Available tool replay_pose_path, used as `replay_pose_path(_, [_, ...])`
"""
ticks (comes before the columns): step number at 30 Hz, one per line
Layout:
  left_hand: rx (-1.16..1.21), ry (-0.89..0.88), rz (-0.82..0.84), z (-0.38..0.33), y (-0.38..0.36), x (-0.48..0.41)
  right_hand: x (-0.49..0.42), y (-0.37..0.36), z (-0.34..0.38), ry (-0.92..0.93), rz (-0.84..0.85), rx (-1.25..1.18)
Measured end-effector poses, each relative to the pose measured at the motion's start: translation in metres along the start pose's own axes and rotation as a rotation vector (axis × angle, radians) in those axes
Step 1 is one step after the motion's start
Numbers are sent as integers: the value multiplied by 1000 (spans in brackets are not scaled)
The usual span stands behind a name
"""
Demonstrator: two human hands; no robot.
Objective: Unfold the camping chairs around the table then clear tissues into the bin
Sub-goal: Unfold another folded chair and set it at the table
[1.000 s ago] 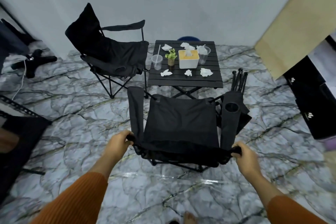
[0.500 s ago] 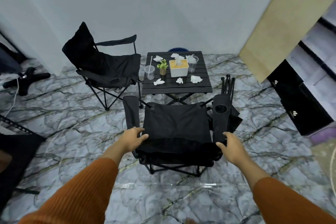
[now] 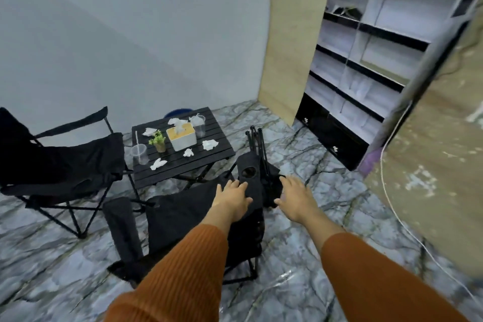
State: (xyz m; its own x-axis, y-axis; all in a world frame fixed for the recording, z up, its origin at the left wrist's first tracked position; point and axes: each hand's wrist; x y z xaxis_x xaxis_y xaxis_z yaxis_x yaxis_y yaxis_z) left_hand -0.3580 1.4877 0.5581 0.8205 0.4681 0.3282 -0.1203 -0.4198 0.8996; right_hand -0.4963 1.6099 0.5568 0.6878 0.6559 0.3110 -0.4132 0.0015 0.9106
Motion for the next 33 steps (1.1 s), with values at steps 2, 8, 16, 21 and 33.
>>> replay_pose_path(2, [-15, -35, 40, -21, 1, -17, -2, 5, -21, -37, -11, -4])
replay_pose_path(8, [-49, -100, 113, -68, 13, -78, -33, 33, -81, -148, -55, -49])
replay_pose_path(16, [-72, -121, 122, -132, 44, -199, -142, 101, -157, -149, -87, -26])
replay_pose_path(21, [-35, -92, 98, -173, 68, -283, -213, 147, -196, -102, -59, 0])
replay_pose_path(33, [-3, -42, 62, -217, 121, -473, -401, 219, -252, -66, -19, 11])
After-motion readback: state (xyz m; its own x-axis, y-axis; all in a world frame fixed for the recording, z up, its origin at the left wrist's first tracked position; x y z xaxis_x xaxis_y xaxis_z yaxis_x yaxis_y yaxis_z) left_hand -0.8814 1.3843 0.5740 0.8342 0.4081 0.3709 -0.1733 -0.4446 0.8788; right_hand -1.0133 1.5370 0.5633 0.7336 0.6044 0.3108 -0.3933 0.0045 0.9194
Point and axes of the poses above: each hand's wrist, its own x-axis away from the middle knuckle, its own y-axis out of the back of the hand, z = x × y, and after that the axes turned 11 degrees about -y, right-handed
